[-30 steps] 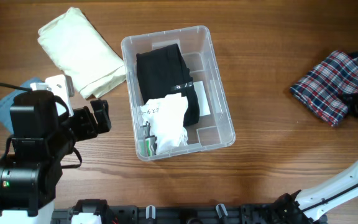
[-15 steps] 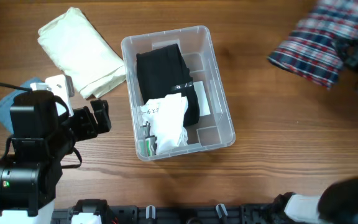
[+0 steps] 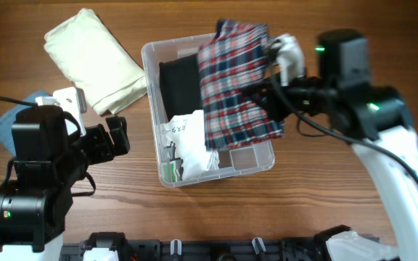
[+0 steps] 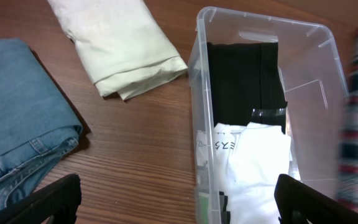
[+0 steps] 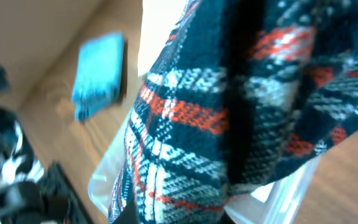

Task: Pack container
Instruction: 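Carry the plaid shirt into the bin's right side and release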

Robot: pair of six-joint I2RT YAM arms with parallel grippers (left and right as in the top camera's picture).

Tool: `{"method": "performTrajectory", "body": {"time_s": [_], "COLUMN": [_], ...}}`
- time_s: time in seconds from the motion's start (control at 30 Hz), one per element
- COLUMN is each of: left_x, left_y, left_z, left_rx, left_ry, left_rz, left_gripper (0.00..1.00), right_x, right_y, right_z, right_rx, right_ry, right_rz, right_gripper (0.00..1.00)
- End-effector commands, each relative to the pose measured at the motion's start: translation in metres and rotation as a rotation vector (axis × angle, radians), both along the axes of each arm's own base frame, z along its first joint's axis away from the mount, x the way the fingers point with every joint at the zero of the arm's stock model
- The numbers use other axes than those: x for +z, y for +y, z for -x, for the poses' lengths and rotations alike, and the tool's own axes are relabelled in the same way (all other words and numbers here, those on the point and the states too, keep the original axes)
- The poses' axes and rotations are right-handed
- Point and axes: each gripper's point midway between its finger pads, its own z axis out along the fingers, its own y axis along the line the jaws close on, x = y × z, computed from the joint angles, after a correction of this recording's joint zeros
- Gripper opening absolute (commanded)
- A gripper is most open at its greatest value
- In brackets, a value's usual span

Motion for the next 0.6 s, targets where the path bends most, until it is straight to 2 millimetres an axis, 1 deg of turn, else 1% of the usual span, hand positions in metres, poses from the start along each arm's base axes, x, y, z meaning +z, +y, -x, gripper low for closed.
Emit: {"method": "performTrajectory", "body": {"time_s": [0.0,0.07,0.1,0.17,0.23,0.27,0.3,0.33,0.37,0.4,0.47,0.5,0.57], "left_x": [0.005,0.005,0.005,0.005,0.005,0.005,0.005,0.005,0.005,0.005,0.004,0.004,0.004], "left_y": [-0.002,-0.002,-0.002,-0.002,-0.002,-0.002,-0.002,-0.002,-0.002,-0.002,-0.002,-0.002,-0.002], "left_z": [0.0,0.0,0.0,0.0,0.0,0.0,0.0,0.0,0.0,0.0,0.001,0.001,0.001], "left_rx": [-0.018,-0.018,-0.018,-0.018,-0.018,-0.018,-0.018,-0.018,-0.018,-0.018,-0.018,-0.018,-0.018], "left_ry": [-0.01,-0.01,-0.01,-0.01,-0.01,-0.01,-0.01,-0.01,-0.01,-0.01,-0.01,-0.01,-0.01], "left_rz": [-0.01,-0.01,-0.01,-0.01,-0.01,-0.01,-0.01,-0.01,-0.01,-0.01,-0.01,-0.01,-0.01], "left_gripper": [1.0,1.0,1.0,1.0,1.0,1.0,1.0,1.0,1.0,1.0,1.0,1.0,1.0], "right_x": [-0.043,-0.075,-0.086,-0.102,-0.11,-0.114,-0.119,-0.125,-0.129,-0.132,-0.132,-0.129,-0.111], "right_y": [0.02,0.029,0.032,0.044,0.053,0.052,0.046,0.036,0.028,0.019,0.012,0.009,0.003], "right_z": [-0.006,-0.003,-0.001,0.005,0.008,0.007,0.003,-0.004,-0.009,-0.015,-0.021,-0.024,-0.031], "right_rx": [0.074,0.105,0.115,0.153,0.162,0.121,0.063,-0.018,-0.074,-0.121,-0.151,-0.166,-0.196], "right_ry": [0.095,0.209,0.243,0.293,0.317,0.341,0.355,0.356,0.353,0.339,0.304,0.283,0.217], "right_rz": [0.071,0.102,0.115,0.131,0.139,0.156,0.19,0.245,0.283,0.324,0.361,0.373,0.385], "right_gripper": [0.04,0.04,0.04,0.04,0.04,0.04,0.04,0.04,0.06,0.12,0.18,0.21,0.25]}}
